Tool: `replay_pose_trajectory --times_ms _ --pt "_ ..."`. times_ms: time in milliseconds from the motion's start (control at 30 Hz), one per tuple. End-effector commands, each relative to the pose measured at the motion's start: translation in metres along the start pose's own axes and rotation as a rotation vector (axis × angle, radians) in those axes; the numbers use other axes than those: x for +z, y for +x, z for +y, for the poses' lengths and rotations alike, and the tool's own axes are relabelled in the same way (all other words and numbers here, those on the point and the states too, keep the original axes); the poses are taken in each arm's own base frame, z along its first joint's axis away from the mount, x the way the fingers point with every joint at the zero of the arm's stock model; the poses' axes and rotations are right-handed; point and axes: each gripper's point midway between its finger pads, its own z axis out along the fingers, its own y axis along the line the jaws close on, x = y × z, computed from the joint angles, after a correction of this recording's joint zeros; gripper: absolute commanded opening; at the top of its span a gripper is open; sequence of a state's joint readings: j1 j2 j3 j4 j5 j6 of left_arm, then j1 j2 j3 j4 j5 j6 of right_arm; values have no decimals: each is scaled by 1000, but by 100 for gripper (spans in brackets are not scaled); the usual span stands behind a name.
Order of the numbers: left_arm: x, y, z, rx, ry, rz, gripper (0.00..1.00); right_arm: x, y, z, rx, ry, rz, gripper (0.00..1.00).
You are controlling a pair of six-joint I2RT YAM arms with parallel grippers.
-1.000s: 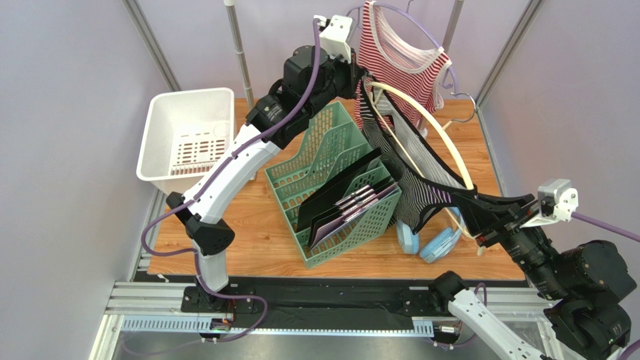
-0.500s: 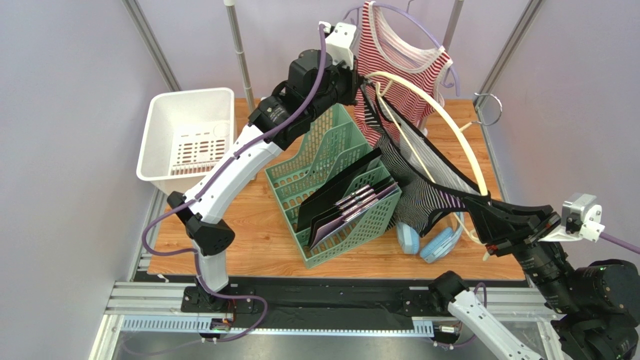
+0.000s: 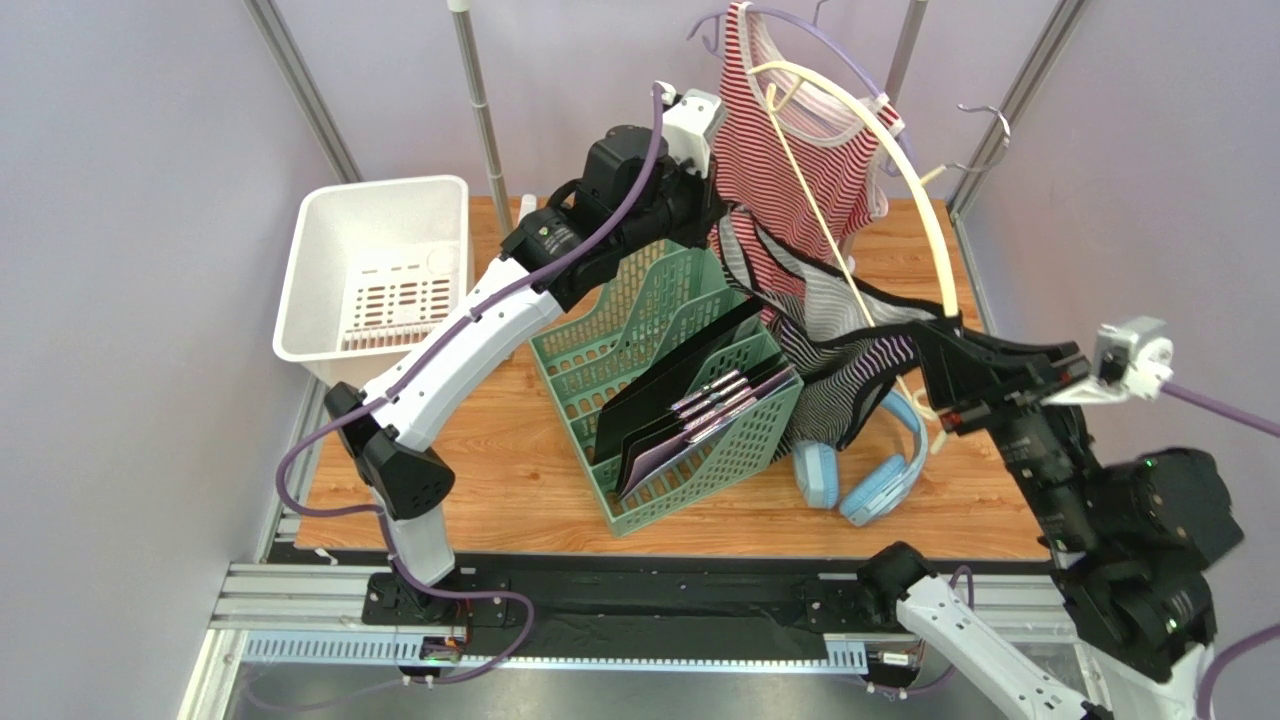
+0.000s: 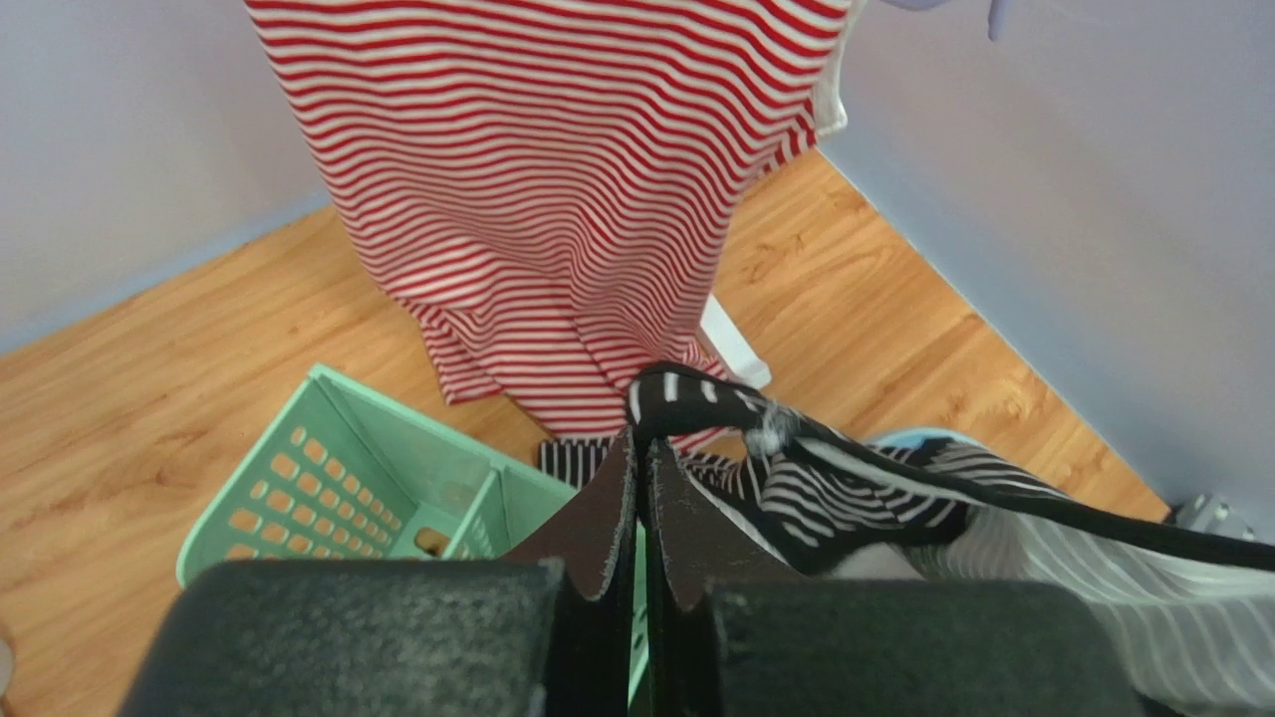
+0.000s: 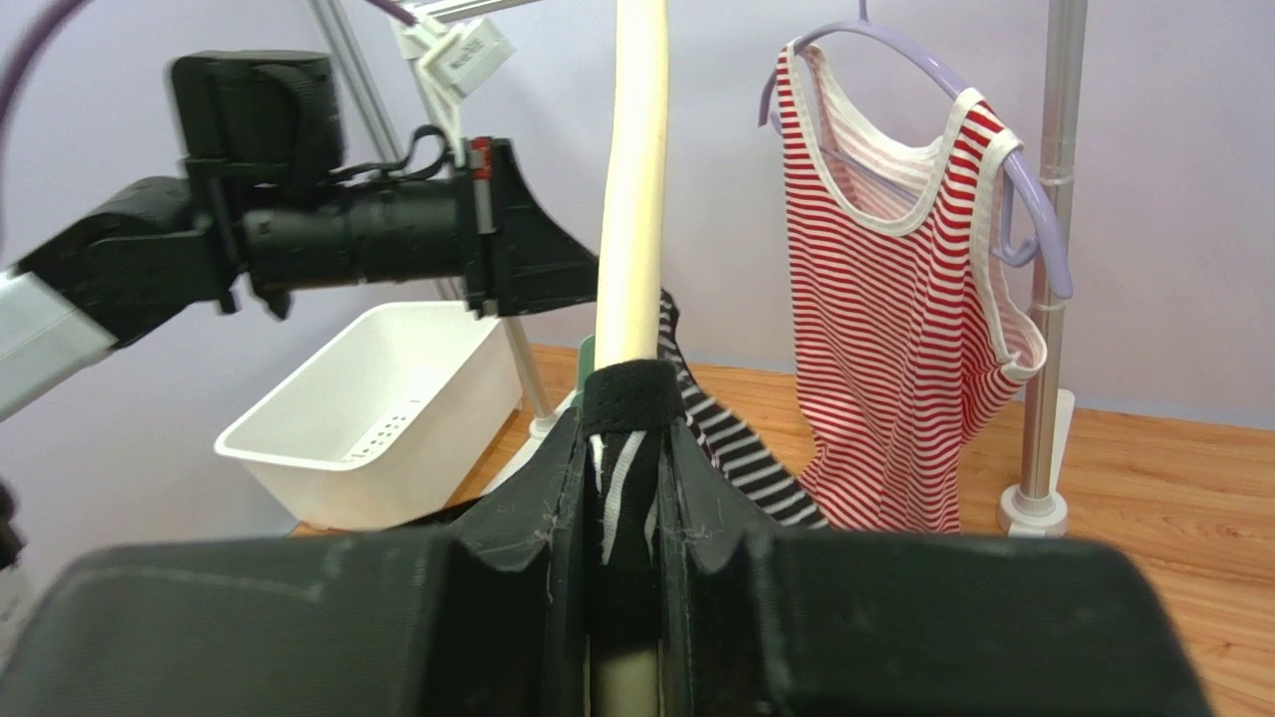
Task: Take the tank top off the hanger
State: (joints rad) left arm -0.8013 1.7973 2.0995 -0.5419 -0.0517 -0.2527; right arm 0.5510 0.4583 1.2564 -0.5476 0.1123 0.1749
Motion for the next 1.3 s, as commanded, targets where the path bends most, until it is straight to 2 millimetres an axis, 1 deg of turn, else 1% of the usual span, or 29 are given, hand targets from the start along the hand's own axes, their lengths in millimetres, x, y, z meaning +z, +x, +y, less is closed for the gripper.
replay_pose_trajectory --times_ms 0,33,67,100,133,167,200,233,300,333,367,400,467,500,533,600,633,667,700,767,800,867,900,967,1000,1067,1233,1267 --pt "-39 -39 -9 -1 55 -97 0 40 -24 -6 -24 61 -95 0" --pt "-40 -37 -9 3 55 -86 0 45 -24 -6 -28 66 -93 0" --pt "-41 -37 -9 9 54 -82 0 53 -20 -7 -35 74 -79 0" --pt "-43 -41 -12 11 75 -87 2 57 -19 -8 -45 79 -77 0" --pt "-44 -37 -13 10 76 -67 14 61 -20 -8 -47 82 -79 0" --pt "-46 -37 -14 12 81 -60 24 66 -16 -10 -55 91 -65 0" --pt "-50 -42 -18 13 102 -63 32 69 -13 -10 -63 93 -53 0" --pt "-56 -42 -19 12 110 -57 47 69 -12 -11 -68 96 -41 0" --pt "-64 -42 -27 0 152 -51 56 73 -6 -11 -76 97 -23 0" --pt "-75 -48 -32 -3 177 -69 61 73 -4 -11 -78 95 -18 0" --pt "-80 -49 -36 -17 199 -69 61 74 -2 -12 -80 96 -13 0" --pt "-85 -47 -45 -26 249 -60 62 74 0 -12 -81 95 -8 0" --pt "-99 -57 -59 -63 321 -87 62 77 4 -10 -82 83 5 0" --pt "-103 -53 -69 -81 381 -75 62 78 5 -9 -83 79 8 0" --pt "-110 -66 -76 -96 423 -121 62 80 8 -8 -84 73 19 0" --pt "-116 -67 -95 -176 526 -110 62 83 13 -4 -89 47 36 0" --pt "-116 -75 -104 -191 572 -139 62 85 18 -3 -88 42 47 0" --pt "-118 -76 -115 -231 611 -131 62 86 22 -4 -88 41 58 0" --pt "-114 -76 -121 -244 629 -129 62 88 26 -3 -85 38 65 0" --pt "-113 -84 -135 -254 646 -162 62 88 30 -3 -78 31 69 0" --pt "-105 -82 -138 -259 634 -161 62 88 31 -2 -75 29 66 0" --pt "-98 -85 -144 -267 607 -184 62 88 33 0 -67 17 70 0" --pt "-89 -81 -145 -270 591 -174 62 87 32 0 -66 14 68 0" --pt "-84 -85 -145 -287 571 -185 62 84 31 3 -56 1 65 0" --pt "-77 -81 -145 -293 565 -175 62 82 33 3 -53 1 70 0" --pt "-72 -82 -145 -309 554 -177 62 78 31 5 -48 -13 65 0" --pt "-66 -82 -153 -342 568 -184 62 74 35 6 -44 -24 77 0" --pt "-63 -80 -152 -348 561 -181 62 74 37 7 -44 -29 85 0"
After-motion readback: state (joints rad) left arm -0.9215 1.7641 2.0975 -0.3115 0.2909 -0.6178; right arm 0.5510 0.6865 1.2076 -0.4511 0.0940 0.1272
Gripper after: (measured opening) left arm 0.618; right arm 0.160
